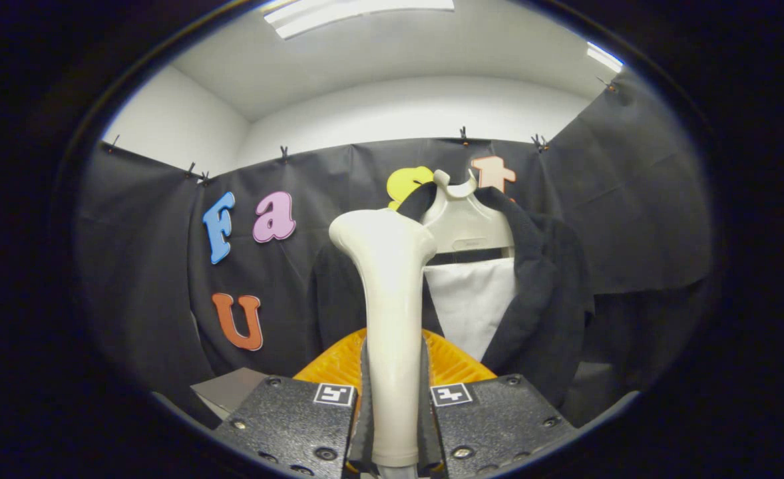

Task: Iron the clothes twice with a garment steamer, once on the left side and once on the right side.

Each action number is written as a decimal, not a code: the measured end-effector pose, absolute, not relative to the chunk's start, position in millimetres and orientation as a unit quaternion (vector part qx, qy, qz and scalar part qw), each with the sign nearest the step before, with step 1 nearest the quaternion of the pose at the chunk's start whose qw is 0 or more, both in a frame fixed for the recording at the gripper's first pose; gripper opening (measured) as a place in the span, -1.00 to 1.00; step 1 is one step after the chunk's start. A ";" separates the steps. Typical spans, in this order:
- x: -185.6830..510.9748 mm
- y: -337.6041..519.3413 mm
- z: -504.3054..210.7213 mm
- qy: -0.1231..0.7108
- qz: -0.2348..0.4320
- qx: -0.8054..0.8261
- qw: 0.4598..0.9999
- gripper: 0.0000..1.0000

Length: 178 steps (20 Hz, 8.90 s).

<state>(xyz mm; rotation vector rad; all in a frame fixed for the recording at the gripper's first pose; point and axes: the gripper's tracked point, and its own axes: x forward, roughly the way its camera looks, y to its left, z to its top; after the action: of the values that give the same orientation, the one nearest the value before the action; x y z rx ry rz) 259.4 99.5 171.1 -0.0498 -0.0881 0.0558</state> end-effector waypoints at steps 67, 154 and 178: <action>140.8 -27.7 -128.1 0.162 -0.075 -0.014 0.984 -0.42; 10.2 -86.8 -157.9 0.199 -0.085 -0.002 0.976 -0.43; -114.7 -93.8 -75.3 0.163 -0.014 -0.021 0.986 -0.42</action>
<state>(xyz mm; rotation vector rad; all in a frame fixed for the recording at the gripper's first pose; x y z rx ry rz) -114.7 -93.8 -75.3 -0.0431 0.3272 -0.0283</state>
